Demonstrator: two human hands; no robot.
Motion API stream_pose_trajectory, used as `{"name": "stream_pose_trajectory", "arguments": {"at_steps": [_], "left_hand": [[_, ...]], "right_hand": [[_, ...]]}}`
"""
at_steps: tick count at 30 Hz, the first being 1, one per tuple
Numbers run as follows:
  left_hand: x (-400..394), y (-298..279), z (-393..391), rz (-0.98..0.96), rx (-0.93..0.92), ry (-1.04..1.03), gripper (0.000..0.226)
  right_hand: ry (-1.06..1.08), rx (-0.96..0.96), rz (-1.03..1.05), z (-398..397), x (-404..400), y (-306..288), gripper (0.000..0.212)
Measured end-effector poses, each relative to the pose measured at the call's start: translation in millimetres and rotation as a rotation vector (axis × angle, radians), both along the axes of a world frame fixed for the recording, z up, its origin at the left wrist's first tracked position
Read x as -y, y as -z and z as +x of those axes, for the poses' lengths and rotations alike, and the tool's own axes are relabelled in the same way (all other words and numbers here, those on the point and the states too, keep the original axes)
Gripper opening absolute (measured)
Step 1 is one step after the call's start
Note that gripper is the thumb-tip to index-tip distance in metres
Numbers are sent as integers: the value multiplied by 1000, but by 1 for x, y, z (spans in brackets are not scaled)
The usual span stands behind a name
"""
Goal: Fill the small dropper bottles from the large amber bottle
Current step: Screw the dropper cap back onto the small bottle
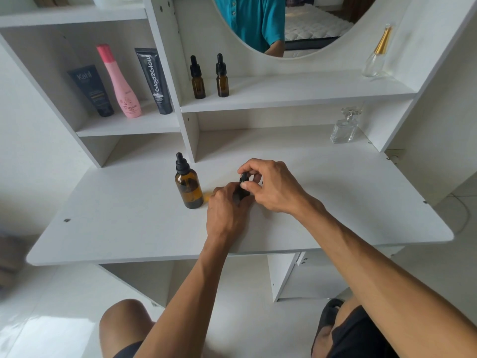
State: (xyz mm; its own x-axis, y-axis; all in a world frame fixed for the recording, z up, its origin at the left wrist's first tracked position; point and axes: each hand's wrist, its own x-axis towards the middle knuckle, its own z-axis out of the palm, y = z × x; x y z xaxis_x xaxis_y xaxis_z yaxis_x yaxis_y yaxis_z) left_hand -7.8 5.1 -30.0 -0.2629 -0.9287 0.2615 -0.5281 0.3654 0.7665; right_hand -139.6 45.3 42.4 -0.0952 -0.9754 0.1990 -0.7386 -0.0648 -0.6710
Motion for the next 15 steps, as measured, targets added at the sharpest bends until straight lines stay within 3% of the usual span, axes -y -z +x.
{"name": "stream_pose_trajectory", "arguments": {"at_steps": [15], "left_hand": [[-6, -9, 2, 8, 27, 0, 21]], "right_hand": [[15, -6, 2, 0, -1, 8, 25]]}}
